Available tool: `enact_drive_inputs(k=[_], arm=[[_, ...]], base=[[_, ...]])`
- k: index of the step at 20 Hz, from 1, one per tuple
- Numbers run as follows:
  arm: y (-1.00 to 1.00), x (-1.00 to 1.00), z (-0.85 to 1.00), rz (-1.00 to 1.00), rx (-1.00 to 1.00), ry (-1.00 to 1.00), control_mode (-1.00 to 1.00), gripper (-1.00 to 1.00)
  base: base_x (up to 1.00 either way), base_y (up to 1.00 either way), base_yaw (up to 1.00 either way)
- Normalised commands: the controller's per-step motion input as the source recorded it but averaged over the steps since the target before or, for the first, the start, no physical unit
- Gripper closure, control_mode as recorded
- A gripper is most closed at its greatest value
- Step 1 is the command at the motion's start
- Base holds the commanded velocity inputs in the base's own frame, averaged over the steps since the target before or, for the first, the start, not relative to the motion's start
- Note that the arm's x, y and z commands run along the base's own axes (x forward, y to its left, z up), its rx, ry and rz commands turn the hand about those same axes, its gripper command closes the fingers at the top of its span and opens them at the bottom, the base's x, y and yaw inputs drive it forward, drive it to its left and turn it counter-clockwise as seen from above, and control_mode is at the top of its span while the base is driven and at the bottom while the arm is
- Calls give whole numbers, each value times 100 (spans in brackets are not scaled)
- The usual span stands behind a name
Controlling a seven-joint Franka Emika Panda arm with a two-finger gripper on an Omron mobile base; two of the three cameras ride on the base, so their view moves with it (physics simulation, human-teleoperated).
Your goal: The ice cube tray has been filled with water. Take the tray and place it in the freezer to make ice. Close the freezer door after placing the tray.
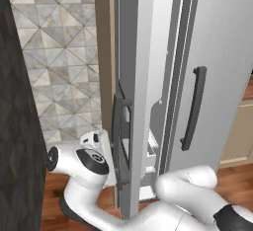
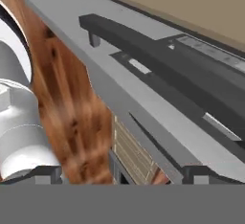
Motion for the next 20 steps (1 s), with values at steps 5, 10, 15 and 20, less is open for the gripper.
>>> enact_drive_inputs(k=[5,10,15,20], arm=[[69,83,-24,0,-16,0,-100,-100],[42,81,-27,0,-12,0,-100,-100],[13,46,-34,-7,-11,10,-100,-100],[13,52,-25,-12,-10,15,-100,-100]], base=[[0,0,0],[0,0,0],[0,0,0],[0,0,0]])
